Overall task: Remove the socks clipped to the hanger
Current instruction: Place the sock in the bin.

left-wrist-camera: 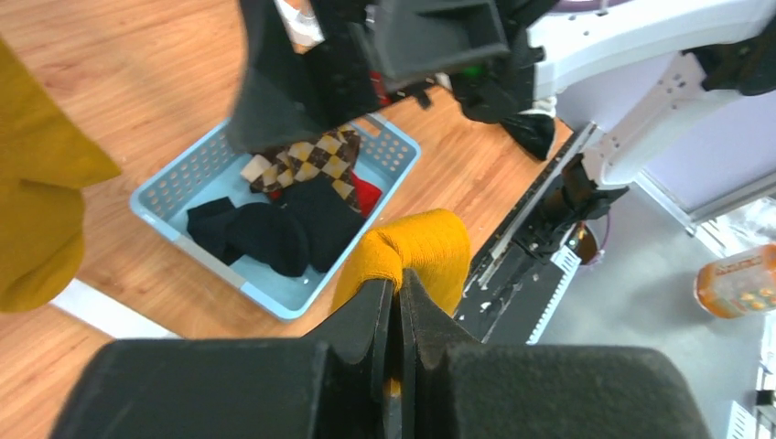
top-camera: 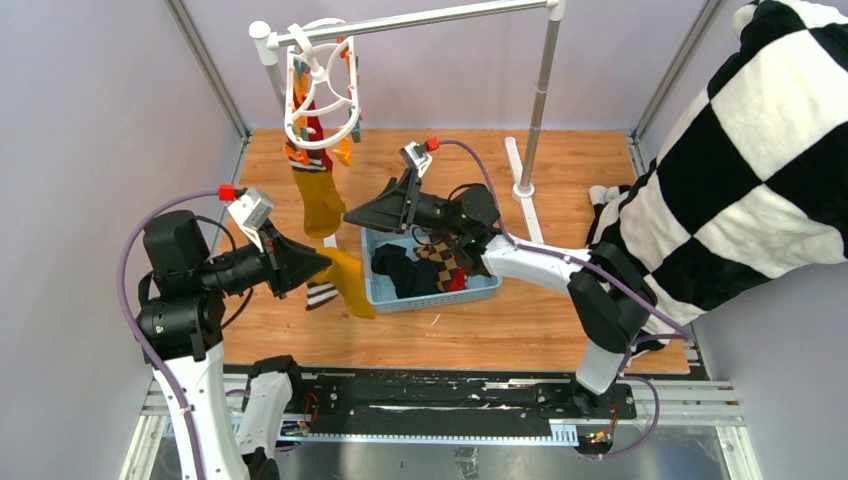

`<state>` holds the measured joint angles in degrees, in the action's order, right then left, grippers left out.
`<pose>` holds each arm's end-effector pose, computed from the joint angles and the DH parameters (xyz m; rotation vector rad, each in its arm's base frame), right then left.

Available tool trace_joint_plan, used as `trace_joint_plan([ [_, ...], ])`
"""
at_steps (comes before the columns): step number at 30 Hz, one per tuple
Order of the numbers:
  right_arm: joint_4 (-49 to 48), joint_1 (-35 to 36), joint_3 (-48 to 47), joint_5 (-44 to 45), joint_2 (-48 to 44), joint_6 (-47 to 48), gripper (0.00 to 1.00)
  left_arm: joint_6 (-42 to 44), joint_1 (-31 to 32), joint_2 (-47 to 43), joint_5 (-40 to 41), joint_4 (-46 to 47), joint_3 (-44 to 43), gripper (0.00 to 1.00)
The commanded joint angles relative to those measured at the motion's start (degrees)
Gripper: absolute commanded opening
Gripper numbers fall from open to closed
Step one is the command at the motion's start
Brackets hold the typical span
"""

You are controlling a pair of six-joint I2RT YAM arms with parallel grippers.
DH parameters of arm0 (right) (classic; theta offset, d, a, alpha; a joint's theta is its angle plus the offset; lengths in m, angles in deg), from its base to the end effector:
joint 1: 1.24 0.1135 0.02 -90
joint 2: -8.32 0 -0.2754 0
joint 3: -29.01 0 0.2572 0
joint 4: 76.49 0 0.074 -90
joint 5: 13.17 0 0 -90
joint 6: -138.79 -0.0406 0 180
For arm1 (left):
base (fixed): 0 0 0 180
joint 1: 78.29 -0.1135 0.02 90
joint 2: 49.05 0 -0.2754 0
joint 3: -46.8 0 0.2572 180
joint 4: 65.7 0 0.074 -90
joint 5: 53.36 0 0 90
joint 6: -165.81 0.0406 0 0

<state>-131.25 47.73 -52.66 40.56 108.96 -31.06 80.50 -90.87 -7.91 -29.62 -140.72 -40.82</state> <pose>0.2449 0.3180 0.3630 -0.4160 1.3459 2.2587 0.0755 -0.0212 0.4380 0.5556 1.7882 -0.9706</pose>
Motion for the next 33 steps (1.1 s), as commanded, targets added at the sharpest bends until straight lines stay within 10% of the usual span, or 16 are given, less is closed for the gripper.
trace_joint_plan([
  [1,-0.83,0.34,4.67,-6.48,-4.51,7.33,0.9,3.56,0.37,1.71,3.76,-0.2,-0.59,0.0],
  [20,27.01,5.7,-0.01,-7.29,-9.17,29.83,0.15,5.58,0.36,5.4,4.01,-0.34,-2.43,0.0],
  [25,34.51,1.62,2.35,-3.13,-12.82,32.92,0.0,5.75,0.34,5.3,7.51,-0.23,-1.95,0.67],
  [26,35.64,0.21,3.34,-2.66,-13.52,33.07,0.0,5.63,0.38,5.43,8.42,-0.25,-1.94,0.94],
  [33,55.38,-8.53,7.13,3.29,-13.99,43.12,0.0,6.08,0.29,7.26,18.17,-0.34,-2.64,1.0],
])
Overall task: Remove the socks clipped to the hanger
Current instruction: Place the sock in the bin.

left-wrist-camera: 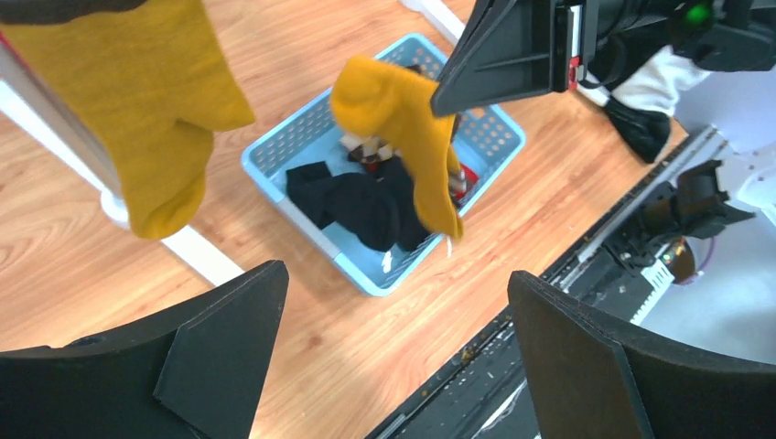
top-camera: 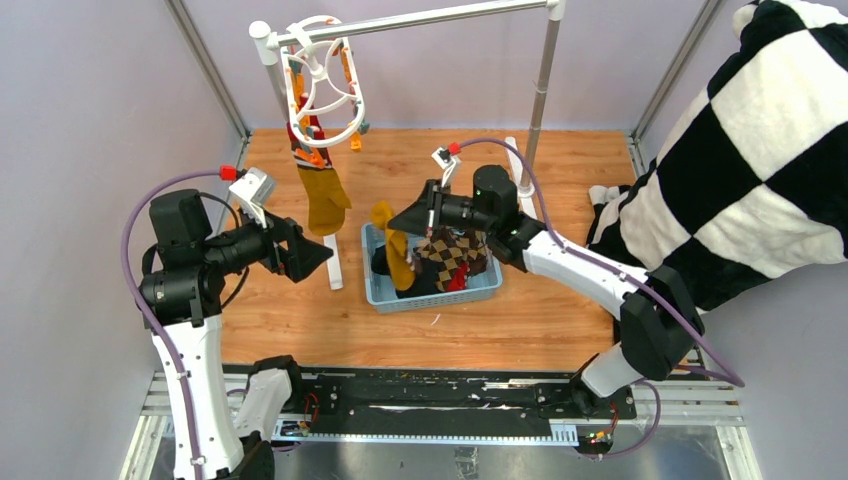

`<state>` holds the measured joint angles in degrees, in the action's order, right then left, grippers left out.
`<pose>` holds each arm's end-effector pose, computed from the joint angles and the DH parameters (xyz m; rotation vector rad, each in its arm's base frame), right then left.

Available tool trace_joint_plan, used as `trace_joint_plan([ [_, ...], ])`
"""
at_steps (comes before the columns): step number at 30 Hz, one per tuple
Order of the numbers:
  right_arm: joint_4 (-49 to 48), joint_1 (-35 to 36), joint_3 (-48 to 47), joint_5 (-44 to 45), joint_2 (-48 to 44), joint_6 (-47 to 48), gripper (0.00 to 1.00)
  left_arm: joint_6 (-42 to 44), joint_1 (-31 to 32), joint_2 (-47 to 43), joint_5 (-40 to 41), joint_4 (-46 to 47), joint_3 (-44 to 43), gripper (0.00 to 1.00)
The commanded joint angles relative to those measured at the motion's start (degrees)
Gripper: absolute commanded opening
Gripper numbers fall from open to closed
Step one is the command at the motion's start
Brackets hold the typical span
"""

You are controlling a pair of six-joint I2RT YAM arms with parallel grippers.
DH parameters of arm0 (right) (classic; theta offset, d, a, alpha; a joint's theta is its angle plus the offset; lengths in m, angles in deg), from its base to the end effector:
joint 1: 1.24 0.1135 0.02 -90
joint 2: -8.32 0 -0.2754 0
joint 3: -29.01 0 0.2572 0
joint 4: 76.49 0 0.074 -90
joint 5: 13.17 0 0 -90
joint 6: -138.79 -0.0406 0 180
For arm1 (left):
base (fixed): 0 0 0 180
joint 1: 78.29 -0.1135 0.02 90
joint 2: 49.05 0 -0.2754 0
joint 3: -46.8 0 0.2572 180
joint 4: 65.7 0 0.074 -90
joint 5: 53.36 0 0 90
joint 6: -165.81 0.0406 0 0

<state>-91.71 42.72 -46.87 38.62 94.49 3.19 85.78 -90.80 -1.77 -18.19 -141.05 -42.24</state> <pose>0.2418 0.2681 0.3514 -0.6044 1.6728 1.6867 0.1108 -0.0094 0.4333 0.4862 1.9109 -0.7679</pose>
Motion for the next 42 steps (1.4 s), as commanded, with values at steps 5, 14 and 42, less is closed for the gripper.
trace_joint_plan([
  [5,26.41,-4.83,0.72,14.01,6.71,16.23,0.0,1.63,0.14,2.02,13.23,-0.01,-0.77,1.0],
  [14,38.54,-3.45,-5.87,28.23,4.11,21.61,0.22,2.14,-4.31,5.65,15.08,-0.02,-0.53,1.0],
  [42,14.14,-0.14,-10.88,15.59,9.39,18.51,0.88,2.18,-11.76,10.07,11.26,-0.05,-0.32,1.0],
])
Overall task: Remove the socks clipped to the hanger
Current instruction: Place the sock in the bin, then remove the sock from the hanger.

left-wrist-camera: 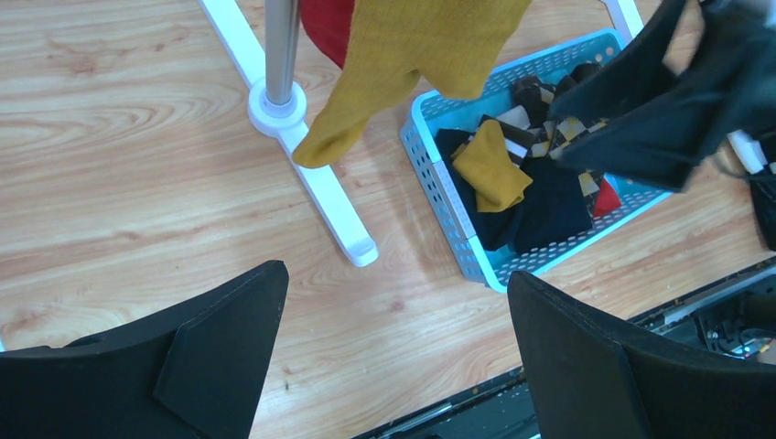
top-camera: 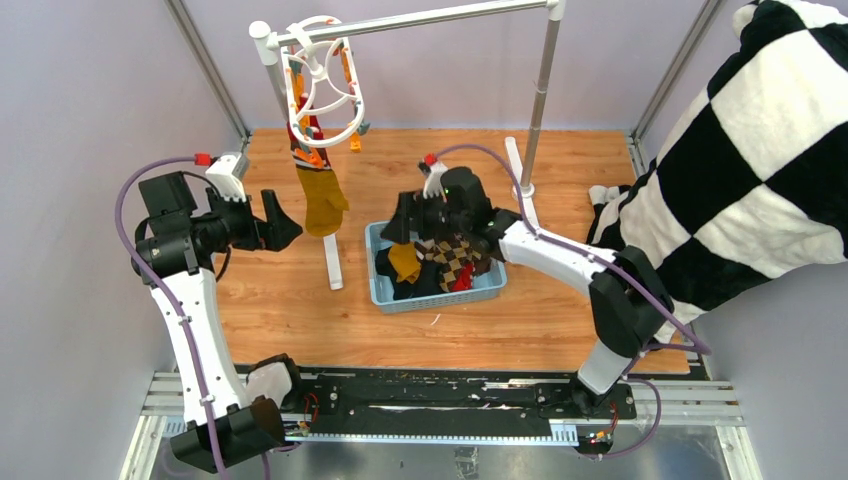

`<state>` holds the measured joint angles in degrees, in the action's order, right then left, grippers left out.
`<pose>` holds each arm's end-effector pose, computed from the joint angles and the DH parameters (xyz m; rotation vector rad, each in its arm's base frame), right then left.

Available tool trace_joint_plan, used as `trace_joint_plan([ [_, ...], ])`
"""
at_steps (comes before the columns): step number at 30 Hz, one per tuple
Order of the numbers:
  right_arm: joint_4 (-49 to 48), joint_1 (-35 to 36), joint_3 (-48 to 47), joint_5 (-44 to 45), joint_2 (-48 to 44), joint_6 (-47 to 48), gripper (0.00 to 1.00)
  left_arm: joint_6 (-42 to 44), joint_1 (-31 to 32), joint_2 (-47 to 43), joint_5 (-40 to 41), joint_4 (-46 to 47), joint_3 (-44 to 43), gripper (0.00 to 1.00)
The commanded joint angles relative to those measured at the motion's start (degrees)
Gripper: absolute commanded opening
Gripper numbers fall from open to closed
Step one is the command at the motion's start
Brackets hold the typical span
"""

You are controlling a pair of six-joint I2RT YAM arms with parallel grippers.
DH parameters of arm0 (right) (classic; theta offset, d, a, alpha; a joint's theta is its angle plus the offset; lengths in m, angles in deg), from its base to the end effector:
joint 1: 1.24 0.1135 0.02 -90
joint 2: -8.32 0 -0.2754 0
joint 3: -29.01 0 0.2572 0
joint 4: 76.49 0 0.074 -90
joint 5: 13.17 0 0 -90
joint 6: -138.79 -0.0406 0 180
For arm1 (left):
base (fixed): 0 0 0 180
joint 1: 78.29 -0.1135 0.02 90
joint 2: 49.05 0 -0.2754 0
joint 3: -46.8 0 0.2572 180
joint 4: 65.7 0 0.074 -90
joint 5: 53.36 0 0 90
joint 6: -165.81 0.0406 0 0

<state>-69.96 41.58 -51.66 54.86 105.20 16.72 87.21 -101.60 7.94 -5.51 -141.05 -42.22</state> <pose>0.2852 0.2850 0.2720 -0.4739 2.0973 1.1910 0.1612 0.0398 0.4094 0.1305 2.1422 -0.5062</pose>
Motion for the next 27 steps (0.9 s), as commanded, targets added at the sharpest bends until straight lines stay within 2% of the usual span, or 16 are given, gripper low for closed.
trace_joint_plan([
  [1,-9.31,0.96,-7.51,-1.34,-0.26,5.58,0.93,0.8,-1.1,0.26,-1.48,-0.08,-0.32,1.0],
  [3,-13.19,1.01,-10.03,-2.3,2.08,6.43,0.99,1.3,-1.39,0.03,-1.59,-0.34,-0.39,1.0],
  [7,-20.14,1.11,-15.43,-5.41,7.52,8.18,1.0,2.92,-1.67,0.03,-2.37,-2.44,-1.29,1.0],
  [12,-19.82,2.58,-22.97,-8.14,12.85,12.69,0.99,3.09,-1.72,0.29,-3.28,-3.0,-1.63,1.0],
  [16,-16.37,5.07,-27.68,-8.51,15.77,17.13,0.91,2.54,-1.68,0.75,-4.17,-3.09,-2.31,1.0],
  [18,-15.44,5.94,-29.28,-8.17,16.78,17.98,0.77,2.11,-1.73,1.03,-5.16,-3.09,-2.71,1.0],
  [20,-15.36,6.41,-29.84,-8.42,17.23,17.6,0.5,1.13,-1.7,1.36,-6.28,-3.09,-2.99,1.0],
  [24,-14.2,7.27,-29.0,-10.12,15.08,16.0,0.08,0.22,-1.69,1.03,-8.97,-3.17,-2.4,1.0],
  [25,-13.56,7.42,-28.48,-10.29,14.04,15.45,0.01,0.13,-1.67,1.0,-9.99,-3.11,-2.17,1.0],
  [27,-13.68,7.52,-25.66,-11.14,11.12,13.64,0.0,-0.16,-1.67,0.95,-12.52,-3.11,-1.59,1.0],
])
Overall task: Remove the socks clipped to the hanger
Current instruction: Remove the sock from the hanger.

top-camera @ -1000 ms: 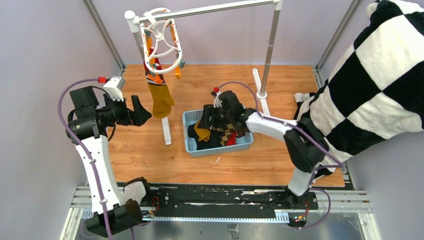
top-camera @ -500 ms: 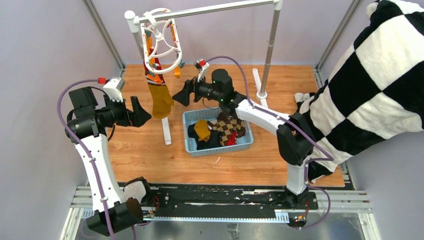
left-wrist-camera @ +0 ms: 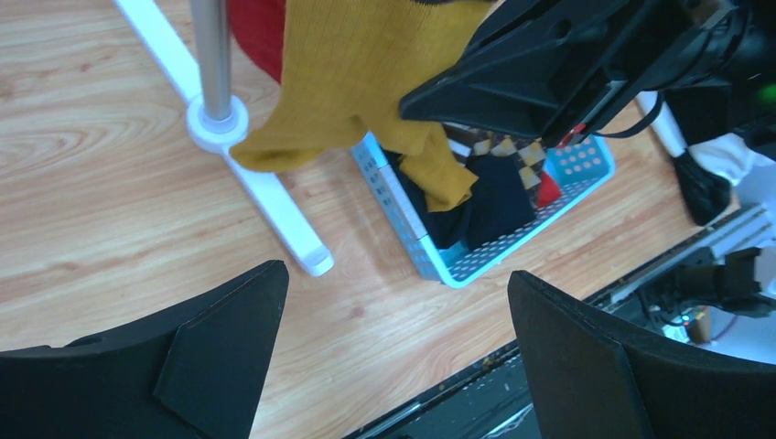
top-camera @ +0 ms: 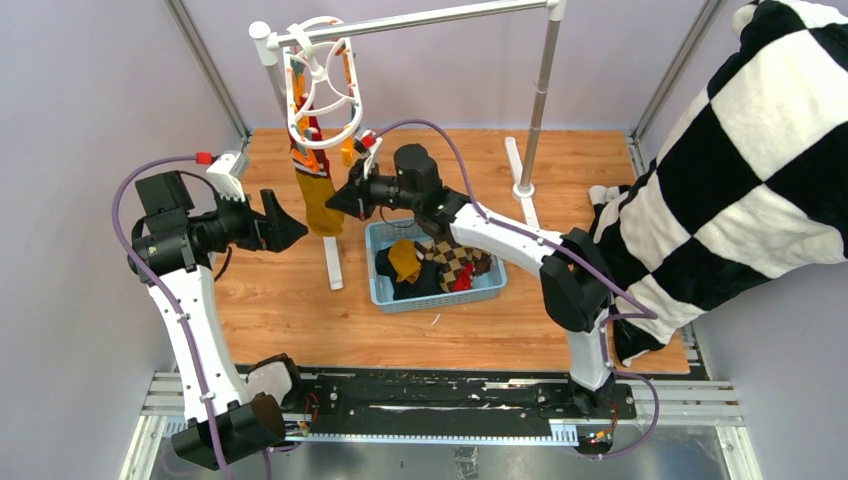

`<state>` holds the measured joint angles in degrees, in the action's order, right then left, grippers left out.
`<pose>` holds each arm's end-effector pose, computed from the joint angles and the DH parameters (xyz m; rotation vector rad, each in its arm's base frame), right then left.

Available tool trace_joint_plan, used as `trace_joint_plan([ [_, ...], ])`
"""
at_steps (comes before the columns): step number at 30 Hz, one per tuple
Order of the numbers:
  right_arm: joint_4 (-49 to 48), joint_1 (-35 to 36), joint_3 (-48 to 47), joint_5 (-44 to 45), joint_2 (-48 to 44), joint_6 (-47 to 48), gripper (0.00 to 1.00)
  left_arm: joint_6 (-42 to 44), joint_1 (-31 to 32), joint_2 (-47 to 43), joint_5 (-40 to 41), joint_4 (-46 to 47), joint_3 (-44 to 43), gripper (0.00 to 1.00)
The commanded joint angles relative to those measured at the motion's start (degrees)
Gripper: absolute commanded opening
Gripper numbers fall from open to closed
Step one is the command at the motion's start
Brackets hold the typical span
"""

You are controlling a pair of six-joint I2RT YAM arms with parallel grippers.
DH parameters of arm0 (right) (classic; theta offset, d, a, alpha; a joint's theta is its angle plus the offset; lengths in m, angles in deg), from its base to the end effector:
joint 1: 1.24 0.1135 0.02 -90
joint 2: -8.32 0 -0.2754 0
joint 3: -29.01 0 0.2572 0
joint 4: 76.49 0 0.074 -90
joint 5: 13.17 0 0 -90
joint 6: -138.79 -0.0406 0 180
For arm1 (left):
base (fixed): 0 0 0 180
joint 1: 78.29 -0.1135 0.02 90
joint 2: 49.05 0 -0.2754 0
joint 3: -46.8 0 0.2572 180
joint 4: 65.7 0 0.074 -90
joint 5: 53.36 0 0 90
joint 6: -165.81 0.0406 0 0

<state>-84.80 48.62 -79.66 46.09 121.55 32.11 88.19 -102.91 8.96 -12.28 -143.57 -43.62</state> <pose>0.3024 0.3908 0.3532 -0.9079 1.4009 1.3063 0.1599 0.0396 0.4132 0.1638 2.1135 -0.6282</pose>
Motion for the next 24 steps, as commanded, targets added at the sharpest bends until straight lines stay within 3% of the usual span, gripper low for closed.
trace_joint_plan([
  [1,0.32,0.48,4.48,-2.54,-7.29,-2.65,0.0,-1.33,-0.41,-0.05,-7.27,-0.57,0.15,1.0],
  [8,-6.61,0.41,14.78,-6.45,-17.73,-9.65,0.0,-1.66,0.22,-1.45,-15.14,-0.57,3.07,1.0],
  [15,-11.02,-0.4,17.8,-12.99,-20.49,-17.89,0.0,-2.93,6.87,-3.0,-18.09,-0.58,2.52,1.0],
  [24,-16.91,-1.71,22.81,-15.65,-23.74,-25.21,0.0,-2.14,8.62,-2.03,-21.89,-0.66,1.78,1.0],
])
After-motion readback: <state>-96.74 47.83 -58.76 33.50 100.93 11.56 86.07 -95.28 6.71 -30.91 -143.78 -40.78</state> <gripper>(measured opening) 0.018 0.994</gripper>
